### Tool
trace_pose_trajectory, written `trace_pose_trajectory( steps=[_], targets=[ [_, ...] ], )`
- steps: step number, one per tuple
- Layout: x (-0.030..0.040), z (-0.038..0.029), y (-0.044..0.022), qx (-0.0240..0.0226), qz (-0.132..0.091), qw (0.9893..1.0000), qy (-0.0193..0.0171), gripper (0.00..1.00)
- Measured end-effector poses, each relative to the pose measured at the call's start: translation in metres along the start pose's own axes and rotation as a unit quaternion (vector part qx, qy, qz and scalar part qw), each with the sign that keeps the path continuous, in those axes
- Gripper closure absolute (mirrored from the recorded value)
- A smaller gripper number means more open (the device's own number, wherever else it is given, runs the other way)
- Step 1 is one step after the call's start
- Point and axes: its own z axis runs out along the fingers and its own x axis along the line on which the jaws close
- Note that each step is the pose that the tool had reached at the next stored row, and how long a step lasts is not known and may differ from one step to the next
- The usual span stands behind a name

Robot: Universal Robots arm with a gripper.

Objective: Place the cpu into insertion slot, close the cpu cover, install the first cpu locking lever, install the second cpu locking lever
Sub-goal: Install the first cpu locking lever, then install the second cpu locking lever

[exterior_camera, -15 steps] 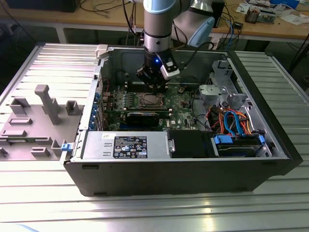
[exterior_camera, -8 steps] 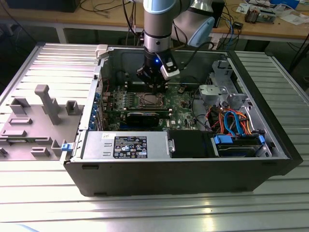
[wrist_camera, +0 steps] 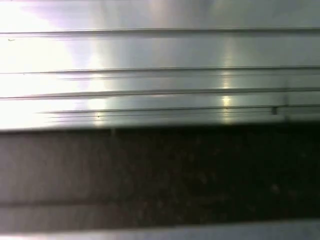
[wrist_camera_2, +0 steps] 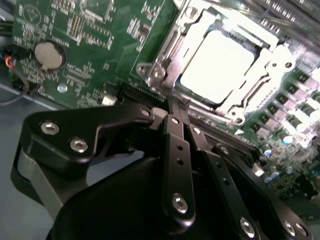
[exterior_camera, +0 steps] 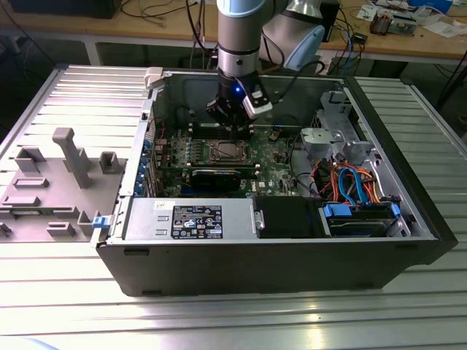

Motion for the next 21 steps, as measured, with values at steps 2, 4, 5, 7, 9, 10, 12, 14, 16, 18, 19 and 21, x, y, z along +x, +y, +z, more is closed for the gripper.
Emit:
trace_pose_trajectory(
  steps=[2, 4, 5, 7, 9, 10, 12, 14, 16, 18, 19, 21],
  targets=[
    [0.0000, 0.0001, -0.0008, -0.0001, 0.000, 1.0000, 0.0000, 0.89],
    [0.0000, 0.0000, -0.0010, 0.0000, 0.000, 1.0000, 0.0000, 0.89],
    [-0.0001, 0.0000, -0.0016, 0.0000, 0.000, 1.0000, 0.0000, 0.89],
    [-0.0001, 0.0000, -0.0023, 0.0000, 0.000, 1.0000, 0.0000, 0.89],
    [-0.0001, 0.0000, -0.0024, 0.0000, 0.000, 1.0000, 0.0000, 0.89],
    [-0.0001, 0.0000, -0.0026, 0.0000, 0.000, 1.0000, 0.0000, 0.89],
    [-0.0001, 0.0000, -0.0027, 0.0000, 0.000, 1.0000, 0.0000, 0.89],
    [-0.0001, 0.0000, -0.0029, 0.0000, 0.000, 1.0000, 0.0000, 0.89],
    [-0.0001, 0.0000, -0.0030, 0.0000, 0.000, 1.0000, 0.0000, 0.89],
    [-0.0002, -0.0001, -0.0047, 0.0000, 0.000, 1.0000, 0.0000, 0.89],
    [-0.0002, -0.0029, -0.0048, 0.0000, 0.000, 1.0000, 0.0000, 0.89],
    [-0.0003, -0.0041, -0.0048, 0.0000, 0.000, 1.0000, 0.0000, 0.89]
  ],
)
